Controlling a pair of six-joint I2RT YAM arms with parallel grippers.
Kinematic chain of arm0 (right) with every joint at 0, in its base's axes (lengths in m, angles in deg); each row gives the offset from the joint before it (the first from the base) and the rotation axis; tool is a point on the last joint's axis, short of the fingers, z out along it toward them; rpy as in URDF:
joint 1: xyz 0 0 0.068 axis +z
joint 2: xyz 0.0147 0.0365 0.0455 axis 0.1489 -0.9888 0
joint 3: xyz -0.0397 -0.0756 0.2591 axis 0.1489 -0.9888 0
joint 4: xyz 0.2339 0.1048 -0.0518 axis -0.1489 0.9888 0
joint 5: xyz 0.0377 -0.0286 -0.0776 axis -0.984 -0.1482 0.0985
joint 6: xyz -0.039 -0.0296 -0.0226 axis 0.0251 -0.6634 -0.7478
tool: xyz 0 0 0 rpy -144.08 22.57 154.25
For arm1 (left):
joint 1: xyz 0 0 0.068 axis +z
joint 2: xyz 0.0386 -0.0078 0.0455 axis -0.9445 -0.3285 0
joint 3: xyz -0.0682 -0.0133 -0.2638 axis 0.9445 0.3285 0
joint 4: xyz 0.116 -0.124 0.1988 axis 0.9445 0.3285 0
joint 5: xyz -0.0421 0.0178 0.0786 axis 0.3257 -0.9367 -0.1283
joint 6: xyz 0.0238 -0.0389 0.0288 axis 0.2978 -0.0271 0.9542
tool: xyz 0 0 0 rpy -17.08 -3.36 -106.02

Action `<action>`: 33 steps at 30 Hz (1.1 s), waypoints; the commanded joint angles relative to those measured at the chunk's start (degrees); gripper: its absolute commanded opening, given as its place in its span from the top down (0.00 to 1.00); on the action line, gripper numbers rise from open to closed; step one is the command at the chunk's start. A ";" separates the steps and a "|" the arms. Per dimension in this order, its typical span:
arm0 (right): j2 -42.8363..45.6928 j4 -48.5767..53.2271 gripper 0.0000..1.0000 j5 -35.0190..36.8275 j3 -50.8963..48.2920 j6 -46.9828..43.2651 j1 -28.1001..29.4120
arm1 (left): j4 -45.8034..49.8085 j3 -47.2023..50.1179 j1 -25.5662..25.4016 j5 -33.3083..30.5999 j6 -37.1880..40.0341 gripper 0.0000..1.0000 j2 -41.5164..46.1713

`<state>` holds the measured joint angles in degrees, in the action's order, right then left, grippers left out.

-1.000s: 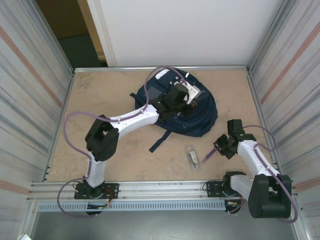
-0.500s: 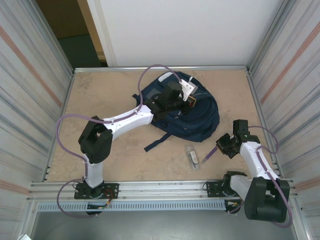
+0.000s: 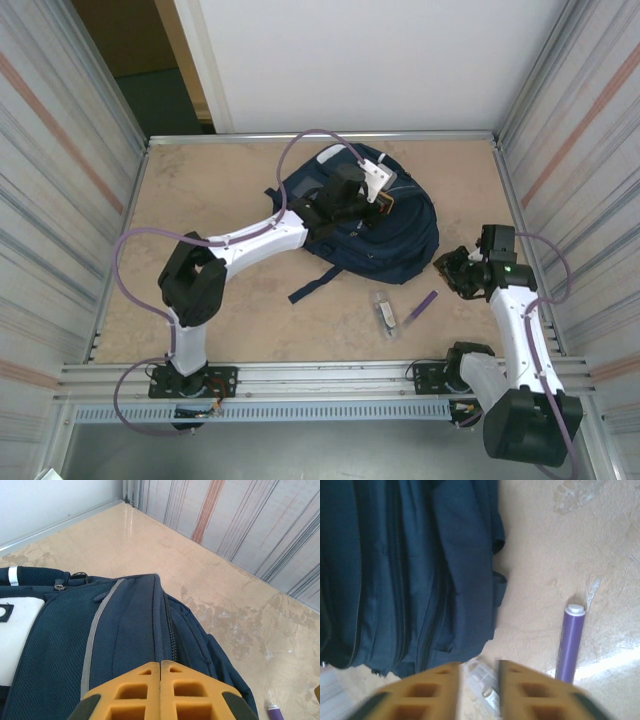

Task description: Pack the student bag

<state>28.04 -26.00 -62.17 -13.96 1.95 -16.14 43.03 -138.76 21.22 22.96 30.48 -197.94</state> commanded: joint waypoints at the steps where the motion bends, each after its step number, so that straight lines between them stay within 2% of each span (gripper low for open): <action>1: -0.29 7.89 0.52 0.66 -0.32 -1.25 0.82 | -4.00 -4.08 -0.58 1.19 0.76 1.00 -0.58; 4: -1.12 7.71 0.44 0.26 -3.19 -1.75 5.68 | -4.19 -3.78 -0.57 0.85 0.79 1.00 -0.77; 7: -3.50 7.00 0.41 -0.40 -3.32 -2.74 15.72 | -4.07 -3.69 -0.58 -0.44 0.89 1.00 -0.77; 9: -4.82 5.95 0.39 2.31 -2.28 -5.70 22.77 | -3.72 -3.60 -0.49 -0.92 1.03 1.00 -0.72; 12: -7.56 2.89 0.31 3.86 -1.98 -8.40 31.16 | -3.24 -3.36 -0.10 -0.98 1.14 1.00 -0.77; 13: -8.57 1.35 0.26 4.95 -2.32 -8.41 34.18 | -2.80 -3.24 0.18 -0.93 0.93 1.00 -0.85; 14: -9.78 1.22 0.19 8.44 -1.78 -7.41 37.28 | -2.41 -3.02 0.29 -0.83 0.71 1.00 -0.78; 17: -15.48 2.58 0.16 20.36 0.98 -6.36 44.80 | -2.67 -1.56 0.64 -0.43 0.43 1.00 -0.04; 19: -19.70 2.60 0.15 25.21 2.29 -6.32 47.84 | -3.33 -0.42 0.87 -0.35 0.22 1.00 0.43; 24: -29.17 1.08 0.17 29.54 4.13 -4.94 52.18 | -3.45 0.54 2.12 1.44 -1.67 1.00 0.81; 27: -33.17 -0.26 0.20 28.51 4.33 -4.66 53.04 | -2.97 0.81 2.23 1.09 -1.32 1.00 0.90; 33: -37.66 -1.99 0.36 26.91 4.69 -4.72 53.78 | -3.67 2.82 2.82 1.19 -1.65 1.00 1.58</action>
<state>-7.22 -26.50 -37.27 -8.93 -3.88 37.39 41.65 -137.01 23.14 24.03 29.74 -198.79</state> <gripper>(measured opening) 0.657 0.042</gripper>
